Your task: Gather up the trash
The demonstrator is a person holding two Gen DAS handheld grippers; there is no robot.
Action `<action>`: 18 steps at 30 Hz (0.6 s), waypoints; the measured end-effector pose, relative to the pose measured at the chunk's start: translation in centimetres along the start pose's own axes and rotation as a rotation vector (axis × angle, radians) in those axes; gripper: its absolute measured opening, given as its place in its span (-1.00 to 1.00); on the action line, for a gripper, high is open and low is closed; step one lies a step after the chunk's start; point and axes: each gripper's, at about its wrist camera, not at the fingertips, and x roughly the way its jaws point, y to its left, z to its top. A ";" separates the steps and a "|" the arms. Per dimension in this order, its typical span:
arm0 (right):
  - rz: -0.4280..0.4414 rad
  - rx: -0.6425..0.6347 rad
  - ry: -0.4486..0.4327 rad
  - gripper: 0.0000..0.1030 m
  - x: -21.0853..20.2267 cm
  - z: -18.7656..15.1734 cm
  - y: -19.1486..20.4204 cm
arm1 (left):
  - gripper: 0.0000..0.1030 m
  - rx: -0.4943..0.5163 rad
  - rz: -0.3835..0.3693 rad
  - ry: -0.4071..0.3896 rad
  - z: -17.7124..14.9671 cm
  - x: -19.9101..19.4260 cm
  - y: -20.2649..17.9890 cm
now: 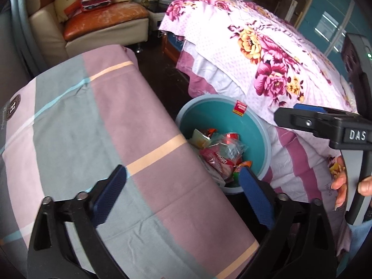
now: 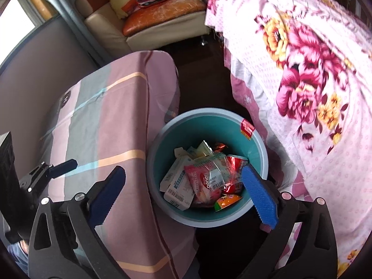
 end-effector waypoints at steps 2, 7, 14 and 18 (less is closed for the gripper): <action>-0.007 -0.007 -0.007 0.87 -0.4 -0.2 0.7 | 0.92 -0.008 0.007 -0.005 -0.3 -0.5 0.3; -0.055 -0.047 -0.025 0.87 -1.9 -1.0 2.7 | 0.92 -0.026 0.018 -0.011 -1.1 -1.7 1.0; -0.079 -0.063 -0.041 0.87 -3.6 -2.6 4.5 | 0.92 -0.042 0.031 -0.047 -2.2 -3.8 1.6; -0.078 -0.056 -0.046 0.87 -4.4 -3.4 5.0 | 0.92 -0.049 0.035 -0.064 -2.9 -4.8 1.9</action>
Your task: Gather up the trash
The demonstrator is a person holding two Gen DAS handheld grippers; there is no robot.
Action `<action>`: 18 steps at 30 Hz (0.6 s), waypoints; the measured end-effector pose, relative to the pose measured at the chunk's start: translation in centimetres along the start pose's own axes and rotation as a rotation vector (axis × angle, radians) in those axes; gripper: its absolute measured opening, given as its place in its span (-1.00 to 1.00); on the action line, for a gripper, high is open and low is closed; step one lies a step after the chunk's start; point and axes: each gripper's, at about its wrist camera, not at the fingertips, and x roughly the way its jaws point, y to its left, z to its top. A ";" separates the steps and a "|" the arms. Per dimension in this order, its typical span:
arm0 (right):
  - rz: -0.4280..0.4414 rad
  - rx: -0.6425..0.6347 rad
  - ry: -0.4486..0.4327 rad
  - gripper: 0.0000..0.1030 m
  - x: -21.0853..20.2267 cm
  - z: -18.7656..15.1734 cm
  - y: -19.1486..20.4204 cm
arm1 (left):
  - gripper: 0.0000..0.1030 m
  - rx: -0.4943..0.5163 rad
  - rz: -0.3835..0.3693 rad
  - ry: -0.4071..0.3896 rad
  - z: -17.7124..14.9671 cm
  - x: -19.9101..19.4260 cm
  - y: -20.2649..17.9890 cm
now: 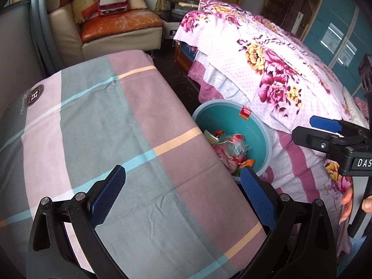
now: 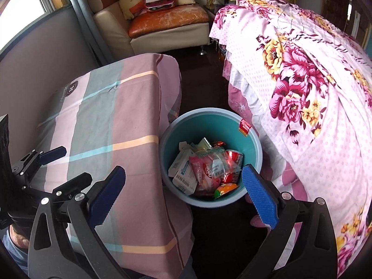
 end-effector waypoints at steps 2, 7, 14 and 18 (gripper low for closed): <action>0.001 0.000 -0.002 0.87 -0.3 -0.3 0.2 | 0.92 -0.001 0.001 -0.007 -0.4 -0.5 0.1; -0.001 -0.002 -0.003 0.87 -0.8 -1.0 0.9 | 0.92 -0.004 0.009 -0.021 -0.9 -1.2 0.3; -0.005 -0.012 -0.015 0.87 -1.1 -1.5 1.7 | 0.92 -0.029 0.019 -0.047 -1.3 -2.2 1.1; -0.006 -0.014 -0.020 0.87 -1.1 -1.6 2.0 | 0.92 -0.042 0.023 -0.050 -1.3 -2.3 1.4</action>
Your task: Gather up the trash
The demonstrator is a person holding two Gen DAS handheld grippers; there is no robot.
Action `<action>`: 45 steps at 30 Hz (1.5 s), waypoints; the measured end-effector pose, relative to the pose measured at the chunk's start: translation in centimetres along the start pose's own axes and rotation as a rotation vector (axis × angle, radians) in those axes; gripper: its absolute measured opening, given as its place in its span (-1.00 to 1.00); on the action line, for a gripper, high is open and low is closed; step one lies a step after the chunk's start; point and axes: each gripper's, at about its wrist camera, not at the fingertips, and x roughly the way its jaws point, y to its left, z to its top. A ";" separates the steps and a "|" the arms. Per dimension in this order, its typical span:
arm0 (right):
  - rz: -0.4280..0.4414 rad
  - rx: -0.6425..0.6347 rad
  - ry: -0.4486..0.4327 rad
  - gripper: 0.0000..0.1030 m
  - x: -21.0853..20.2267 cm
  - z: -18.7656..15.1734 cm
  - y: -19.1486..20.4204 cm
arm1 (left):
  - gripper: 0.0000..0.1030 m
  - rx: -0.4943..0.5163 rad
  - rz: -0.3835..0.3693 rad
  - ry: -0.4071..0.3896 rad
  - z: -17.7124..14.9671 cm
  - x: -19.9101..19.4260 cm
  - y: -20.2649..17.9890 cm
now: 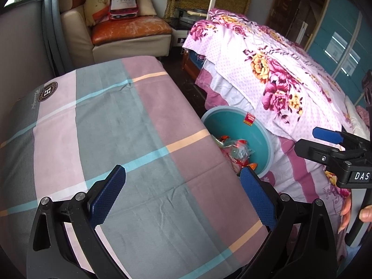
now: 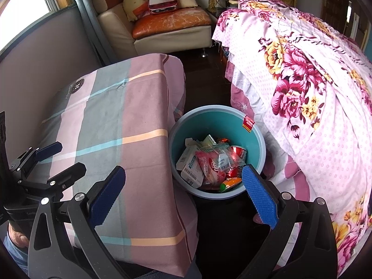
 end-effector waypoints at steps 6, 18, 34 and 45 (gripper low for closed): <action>-0.006 0.002 -0.005 0.87 -0.1 0.0 0.2 | 0.92 0.014 0.021 -0.021 -0.2 -0.1 -0.1; -0.005 0.026 0.005 0.87 0.5 0.1 -0.4 | 0.92 0.015 0.057 -0.025 -0.2 0.3 0.2; -0.005 0.044 0.031 0.87 2.2 0.5 -0.6 | 0.92 0.013 0.068 -0.009 -0.4 1.4 0.8; -0.004 0.049 0.053 0.87 3.4 0.7 -0.4 | 0.92 0.014 0.084 0.013 -0.5 2.2 1.1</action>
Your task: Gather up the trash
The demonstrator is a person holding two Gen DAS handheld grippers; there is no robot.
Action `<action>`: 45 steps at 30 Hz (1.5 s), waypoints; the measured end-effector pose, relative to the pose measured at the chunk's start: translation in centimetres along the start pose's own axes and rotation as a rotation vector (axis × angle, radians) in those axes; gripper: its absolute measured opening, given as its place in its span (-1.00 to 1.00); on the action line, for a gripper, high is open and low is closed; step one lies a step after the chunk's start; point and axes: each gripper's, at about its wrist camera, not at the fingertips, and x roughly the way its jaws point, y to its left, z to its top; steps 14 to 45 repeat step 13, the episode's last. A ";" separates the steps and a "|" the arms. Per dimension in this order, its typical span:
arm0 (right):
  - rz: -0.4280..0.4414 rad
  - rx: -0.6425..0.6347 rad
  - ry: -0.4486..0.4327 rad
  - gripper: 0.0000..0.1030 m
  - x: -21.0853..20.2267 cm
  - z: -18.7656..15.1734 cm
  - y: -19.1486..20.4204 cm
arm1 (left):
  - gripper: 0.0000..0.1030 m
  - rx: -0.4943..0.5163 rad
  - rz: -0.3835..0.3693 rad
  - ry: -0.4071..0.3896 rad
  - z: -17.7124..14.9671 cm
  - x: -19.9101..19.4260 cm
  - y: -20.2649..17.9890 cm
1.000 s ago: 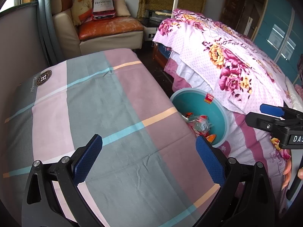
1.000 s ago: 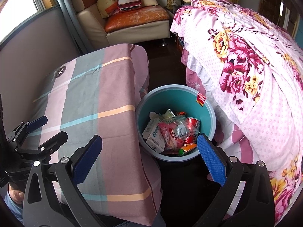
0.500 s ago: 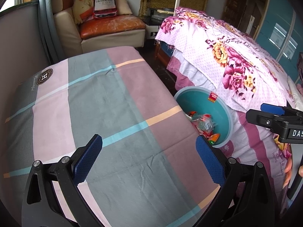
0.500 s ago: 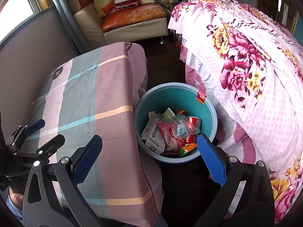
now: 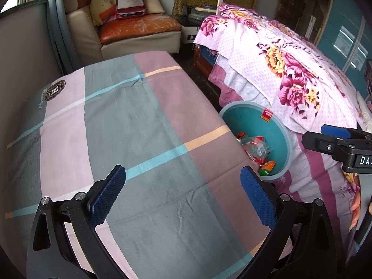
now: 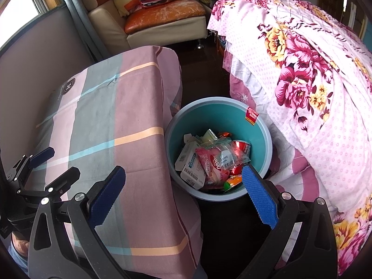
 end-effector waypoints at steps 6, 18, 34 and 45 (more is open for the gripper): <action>-0.003 0.002 0.008 0.87 0.4 0.1 -0.2 | 0.92 -0.001 -0.003 0.006 0.0 0.3 0.1; -0.004 0.004 0.011 0.87 0.5 0.1 -0.3 | 0.92 -0.004 -0.016 0.029 -0.1 1.1 0.2; -0.004 0.004 0.011 0.87 0.5 0.1 -0.3 | 0.92 -0.004 -0.016 0.029 -0.1 1.1 0.2; -0.004 0.004 0.011 0.87 0.5 0.1 -0.3 | 0.92 -0.004 -0.016 0.029 -0.1 1.1 0.2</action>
